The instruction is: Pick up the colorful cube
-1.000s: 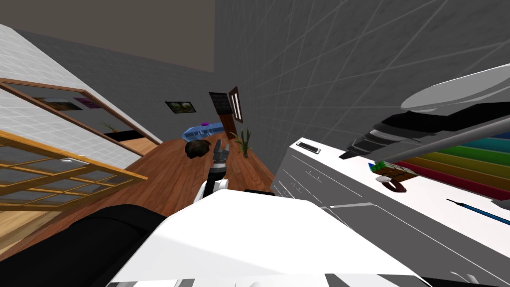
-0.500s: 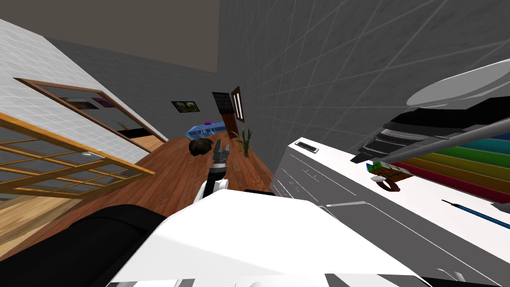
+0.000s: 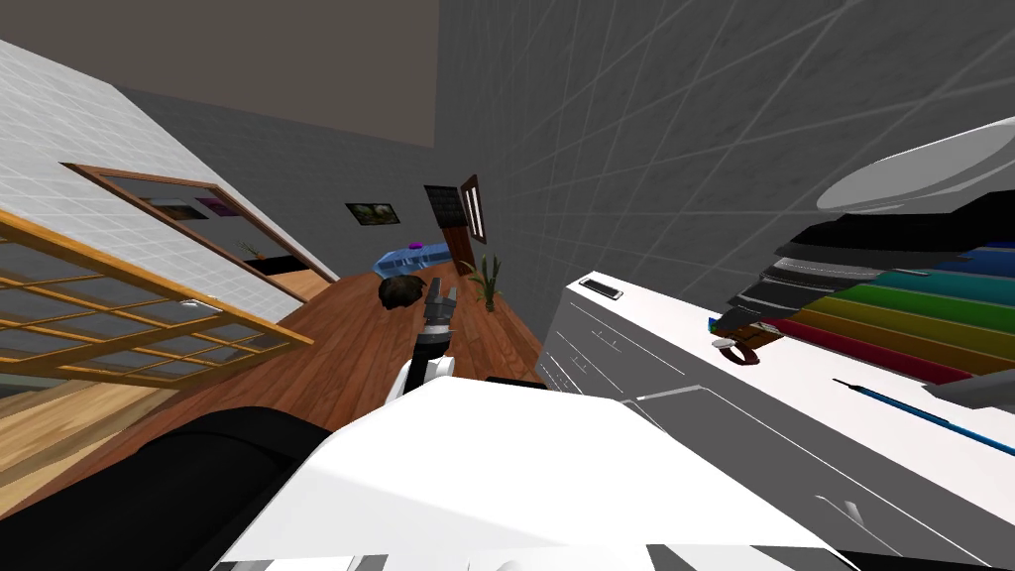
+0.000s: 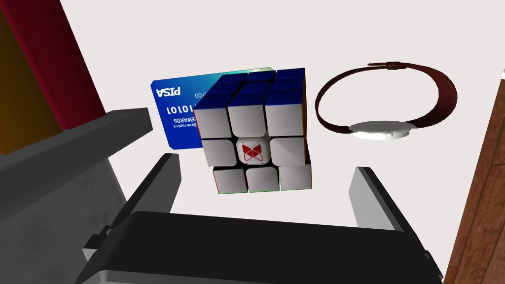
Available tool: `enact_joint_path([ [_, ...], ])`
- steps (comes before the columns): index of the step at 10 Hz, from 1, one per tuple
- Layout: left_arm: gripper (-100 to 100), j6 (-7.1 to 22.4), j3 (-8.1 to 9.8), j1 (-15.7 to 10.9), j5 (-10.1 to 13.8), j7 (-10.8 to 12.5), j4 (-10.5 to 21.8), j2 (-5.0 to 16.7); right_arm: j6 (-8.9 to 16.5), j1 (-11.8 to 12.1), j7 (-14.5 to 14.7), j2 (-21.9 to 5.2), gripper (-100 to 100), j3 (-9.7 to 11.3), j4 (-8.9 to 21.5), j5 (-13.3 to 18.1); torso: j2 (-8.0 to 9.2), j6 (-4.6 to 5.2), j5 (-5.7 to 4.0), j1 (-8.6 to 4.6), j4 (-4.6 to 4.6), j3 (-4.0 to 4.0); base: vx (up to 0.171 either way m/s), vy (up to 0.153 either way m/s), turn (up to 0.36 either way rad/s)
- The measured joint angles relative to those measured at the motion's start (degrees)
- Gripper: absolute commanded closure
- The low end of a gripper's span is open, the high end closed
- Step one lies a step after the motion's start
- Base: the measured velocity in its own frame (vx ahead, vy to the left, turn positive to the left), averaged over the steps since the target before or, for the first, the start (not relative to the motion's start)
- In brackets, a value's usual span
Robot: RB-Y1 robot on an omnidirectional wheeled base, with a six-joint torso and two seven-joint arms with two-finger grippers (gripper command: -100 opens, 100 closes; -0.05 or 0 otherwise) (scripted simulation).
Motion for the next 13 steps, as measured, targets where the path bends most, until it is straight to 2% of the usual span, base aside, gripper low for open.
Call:
enact_joint_path([
  [3, 0, 0.0, -0.01, 0.0, 0.0, 0.0, 0.0, 0.0, 2.2, 1.9, 0.9, 2.2, -100, 0.2, 0.1, 0.9, -0.06, -0.01, 0.05, 0.21, -0.02, -0.04, -0.003, 0.041, 0.03],
  [4, 0, 0.0, 0.0, 0.0, 0.0, 0.0, 0.0, 0.0, 2.5, 1.9, 0.9, 2.3, 100, 0.2, 0.0, 0.9, -0.07, -0.01, 0.05, 0.15, -0.02, -0.04, 0.0, 0.0, 0.0],
  [8, 0, 0.0, 0.0, 0.0, 0.0, 0.0, 0.0, 0.0, 2.5, 1.9, 0.9, 2.3, 100, 0.2, 0.1, 0.9, -0.05, 0.0, 0.01, 0.1, -0.02, -0.04, 0.0, 0.0, 0.0],
  [9, 0, 0.0, 0.0, 0.0, 0.0, 0.0, 0.0, 0.0, 2.5, 1.9, 0.9, 2.3, 0, 0.2, 0.1, 0.9, -0.05, -0.01, 0.01, 0.1, -0.03, -0.04, 0.0, 0.0, 0.0],
  [10, 0, 0.0, 0.0, 0.0, 0.0, 0.0, 0.0, 0.0, 2.5, 1.9, 0.9, 2.3, 100, 0.2, 0.1, 0.9, -0.05, -0.01, 0.01, 0.11, -0.03, -0.04, 0.006, -0.052, -0.096],
  [12, 0, 0.0, 0.01, 0.0, 0.0, 0.0, 0.0, 0.0, 0.7, 0.4, 0.2, 0.4, 100, 0.0, 0.0, 0.2, -0.04, 0.02, 0.0, -0.09, 0.0, -0.02, 0.003, -0.052, -0.032],
  [13, 0, 0.0, 0.0, 0.0, 0.0, 0.0, 0.0, 0.0, 0.4, 0.4, 0.1, 0.3, 0, -0.1, 0.0, 0.1, -0.03, 0.01, -0.04, -0.03, -0.02, -0.03, 0.0, 0.0, 0.0],
])
